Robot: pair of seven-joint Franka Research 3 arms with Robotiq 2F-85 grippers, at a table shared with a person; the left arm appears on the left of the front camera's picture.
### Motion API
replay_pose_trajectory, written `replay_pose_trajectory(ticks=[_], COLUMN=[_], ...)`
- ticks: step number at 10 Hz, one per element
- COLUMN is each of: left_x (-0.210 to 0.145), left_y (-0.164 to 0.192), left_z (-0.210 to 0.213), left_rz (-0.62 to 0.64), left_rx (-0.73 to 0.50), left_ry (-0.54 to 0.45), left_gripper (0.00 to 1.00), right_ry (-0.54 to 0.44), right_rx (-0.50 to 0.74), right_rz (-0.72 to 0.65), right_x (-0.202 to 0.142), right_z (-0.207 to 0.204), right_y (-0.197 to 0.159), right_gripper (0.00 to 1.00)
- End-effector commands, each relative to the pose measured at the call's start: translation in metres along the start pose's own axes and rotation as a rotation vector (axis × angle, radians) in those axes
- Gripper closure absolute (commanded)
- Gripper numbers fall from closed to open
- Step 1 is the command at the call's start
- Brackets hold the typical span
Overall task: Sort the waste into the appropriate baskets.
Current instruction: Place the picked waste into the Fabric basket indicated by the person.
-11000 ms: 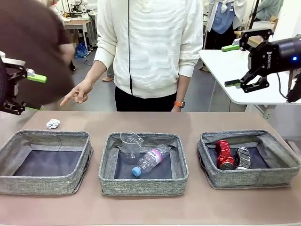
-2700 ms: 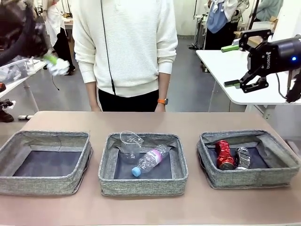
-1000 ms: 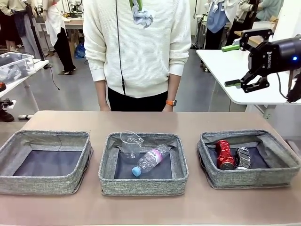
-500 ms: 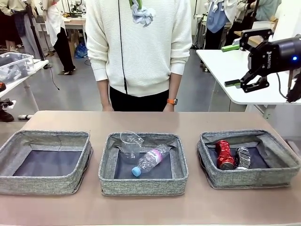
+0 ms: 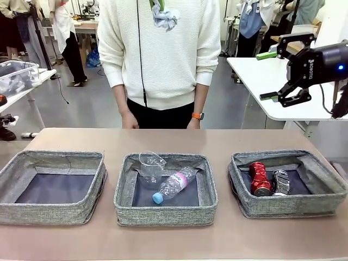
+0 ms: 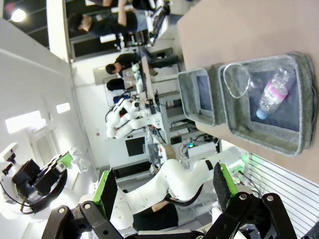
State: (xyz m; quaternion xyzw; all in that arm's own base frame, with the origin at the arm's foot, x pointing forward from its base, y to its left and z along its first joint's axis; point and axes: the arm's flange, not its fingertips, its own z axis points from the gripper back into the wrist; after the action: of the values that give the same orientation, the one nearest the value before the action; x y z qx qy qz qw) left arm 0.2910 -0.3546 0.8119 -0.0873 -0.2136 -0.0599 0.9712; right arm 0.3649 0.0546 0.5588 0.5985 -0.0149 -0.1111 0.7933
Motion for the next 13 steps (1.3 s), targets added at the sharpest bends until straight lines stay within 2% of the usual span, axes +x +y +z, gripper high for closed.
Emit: replay_pose_trajectory(ticks=[1,13], left_x=[-0.0014,-0.0014], left_y=[0.0028,0.0028], left_z=[0.0026,0.0026], left_rz=[0.017,0.017], left_rx=[0.004,0.004], left_ry=[-0.007,-0.007], left_gripper=[0.93,0.93], right_ry=[-0.002,-0.002], right_rx=[0.033,0.033], right_rz=[-0.013,-0.013], right_x=[-0.0002,-0.0002], right_z=[-0.0013,-0.0013], right_y=[0.0036,0.0036], right_gripper=[0.00,0.00])
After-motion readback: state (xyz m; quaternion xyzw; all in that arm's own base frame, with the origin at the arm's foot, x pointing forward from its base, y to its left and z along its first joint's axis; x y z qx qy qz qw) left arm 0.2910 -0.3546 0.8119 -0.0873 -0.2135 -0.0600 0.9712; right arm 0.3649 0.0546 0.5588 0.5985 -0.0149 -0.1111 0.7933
